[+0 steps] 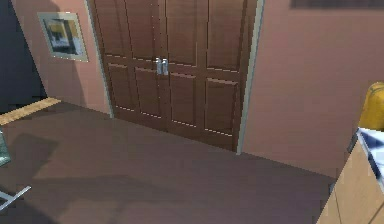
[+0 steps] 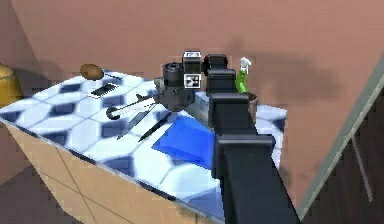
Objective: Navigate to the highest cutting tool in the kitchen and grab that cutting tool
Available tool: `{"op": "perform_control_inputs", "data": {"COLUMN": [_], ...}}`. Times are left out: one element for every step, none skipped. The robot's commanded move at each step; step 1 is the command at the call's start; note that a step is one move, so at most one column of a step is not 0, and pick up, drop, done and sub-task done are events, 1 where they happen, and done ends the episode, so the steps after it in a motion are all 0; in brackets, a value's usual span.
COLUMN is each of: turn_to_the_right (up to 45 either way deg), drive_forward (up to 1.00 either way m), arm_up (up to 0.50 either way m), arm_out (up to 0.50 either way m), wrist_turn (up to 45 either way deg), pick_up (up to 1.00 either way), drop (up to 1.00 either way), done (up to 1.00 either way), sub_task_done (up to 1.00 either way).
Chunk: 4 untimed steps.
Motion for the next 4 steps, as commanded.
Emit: {"op": "perform_control_inputs", "data": {"turn_to_the_right": [0.0,0.0,0.0,0.0], "drive_forward": [0.00,0.00,0.00,0.00], "arm_up": [-0.12,0.00,0.10,0.00], "arm_out": [0.00,0.00,0.00,0.00], "wrist_turn": [0.0,0.0,0.0,0.0], "pick_up": [0.00,1.00,0.00,0.00], "drop": [0.00,0.00,0.00,0.00], "done": [0.00,0.00,0.00,1.00], "sub_task_done": [0.00,0.00,0.00,0.00]}}
